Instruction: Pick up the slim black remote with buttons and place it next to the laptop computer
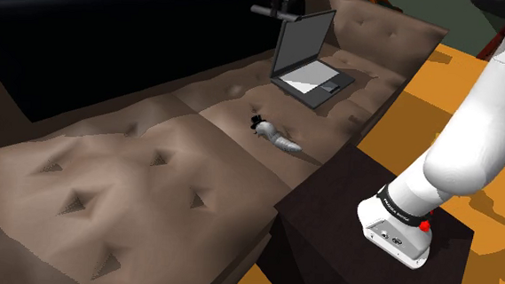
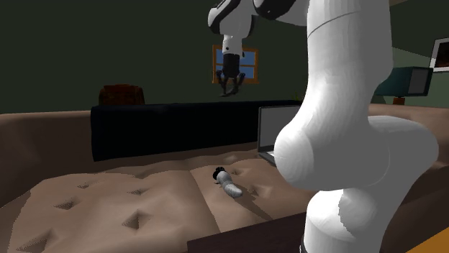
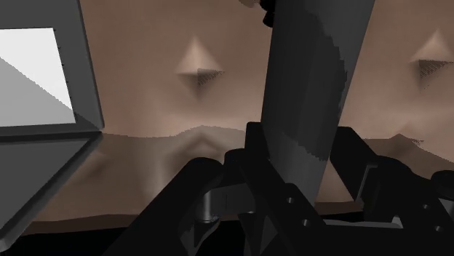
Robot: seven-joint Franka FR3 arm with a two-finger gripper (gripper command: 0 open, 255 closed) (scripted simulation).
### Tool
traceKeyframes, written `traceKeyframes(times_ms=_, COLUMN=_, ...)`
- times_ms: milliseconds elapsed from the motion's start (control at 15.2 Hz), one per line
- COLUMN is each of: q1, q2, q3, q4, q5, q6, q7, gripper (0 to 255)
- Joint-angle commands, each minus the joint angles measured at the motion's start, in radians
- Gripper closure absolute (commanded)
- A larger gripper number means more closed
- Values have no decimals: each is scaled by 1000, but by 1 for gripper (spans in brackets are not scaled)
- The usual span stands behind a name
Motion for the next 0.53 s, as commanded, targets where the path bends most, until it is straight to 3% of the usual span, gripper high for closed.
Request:
traceKeyframes(times_ms=0, q1=-26, q2=-48, q3=-15, q4=-69, q5=3, q6=19, q7=-43, gripper=255)
traceKeyframes(times_ms=462, q1=-108, q2=-175, q3=-80, q4=-233, q5=1, q6=44, q7=-192, gripper=255)
